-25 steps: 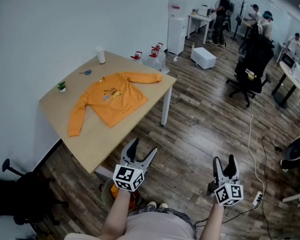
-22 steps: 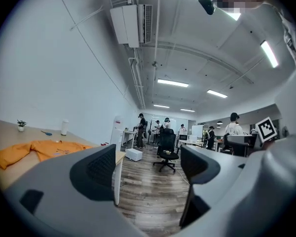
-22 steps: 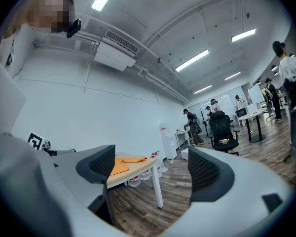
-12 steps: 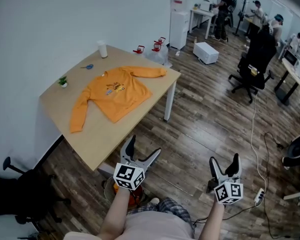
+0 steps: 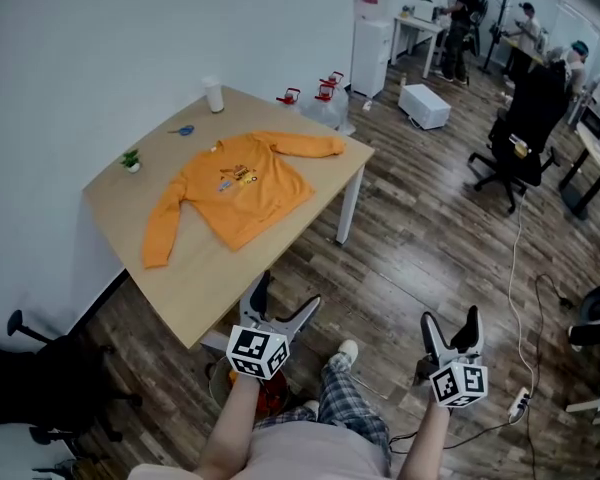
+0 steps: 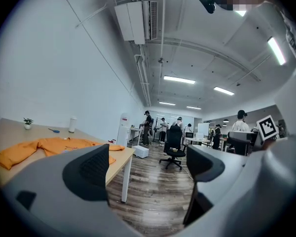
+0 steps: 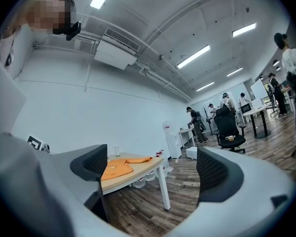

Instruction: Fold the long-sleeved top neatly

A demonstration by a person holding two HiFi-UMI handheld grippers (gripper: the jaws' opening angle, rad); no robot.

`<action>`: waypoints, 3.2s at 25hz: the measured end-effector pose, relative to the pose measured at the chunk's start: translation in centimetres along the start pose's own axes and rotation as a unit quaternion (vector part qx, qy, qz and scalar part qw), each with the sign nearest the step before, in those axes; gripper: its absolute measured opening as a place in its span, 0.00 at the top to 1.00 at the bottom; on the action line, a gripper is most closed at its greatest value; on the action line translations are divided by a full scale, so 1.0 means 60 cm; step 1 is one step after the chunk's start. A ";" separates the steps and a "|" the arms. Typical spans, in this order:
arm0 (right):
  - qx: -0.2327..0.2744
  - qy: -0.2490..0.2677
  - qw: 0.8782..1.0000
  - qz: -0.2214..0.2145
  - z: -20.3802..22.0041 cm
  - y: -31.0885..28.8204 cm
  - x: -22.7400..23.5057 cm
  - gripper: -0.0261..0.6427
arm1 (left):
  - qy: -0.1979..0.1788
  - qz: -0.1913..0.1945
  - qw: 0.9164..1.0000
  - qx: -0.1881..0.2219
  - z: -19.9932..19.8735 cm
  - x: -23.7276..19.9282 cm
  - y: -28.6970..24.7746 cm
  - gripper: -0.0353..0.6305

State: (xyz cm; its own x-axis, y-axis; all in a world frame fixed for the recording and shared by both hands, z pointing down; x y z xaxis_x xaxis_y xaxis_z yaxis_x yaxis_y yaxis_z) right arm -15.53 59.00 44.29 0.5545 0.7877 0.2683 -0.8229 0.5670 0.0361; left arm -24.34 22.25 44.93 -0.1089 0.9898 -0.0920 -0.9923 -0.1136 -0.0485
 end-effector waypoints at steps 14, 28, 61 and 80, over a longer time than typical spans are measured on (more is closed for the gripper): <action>-0.016 -0.017 0.990 -0.136 0.016 -0.359 -0.007 0.18 | 0.008 -0.120 0.993 0.021 -0.024 -0.166 -0.130 0.24; -0.114 -0.013 0.915 -0.387 0.048 -0.924 -0.169 0.19 | 0.028 -0.374 0.927 0.030 -0.077 -0.388 -0.244 0.24; -0.239 0.078 0.696 -0.672 0.219 -1.030 -0.771 0.23 | 0.092 -0.632 0.769 -0.008 -0.031 -0.591 0.016 0.24; -0.316 0.170 0.590 -0.724 0.443 -0.957 -1.047 0.23 | 0.306 -0.712 0.629 -0.060 0.165 -0.734 0.149 0.29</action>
State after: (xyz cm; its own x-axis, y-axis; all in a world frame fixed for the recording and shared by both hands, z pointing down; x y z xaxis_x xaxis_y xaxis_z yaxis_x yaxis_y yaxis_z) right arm -6.41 -29.42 50.95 0.7005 -0.6896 0.1837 0.6933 0.5965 -0.4044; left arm -29.02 -21.52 58.39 0.9648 -0.1195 -0.2342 -0.0423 0.8085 -0.5870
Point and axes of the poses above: the fingertips, and each gripper's own axes: y backward along the fingers, x to its right, z out of its underside, the point moved 8 cm from there along y, backward along the fingers, and after that the axes turned 2 degrees about -y, right-handed, at the moved point
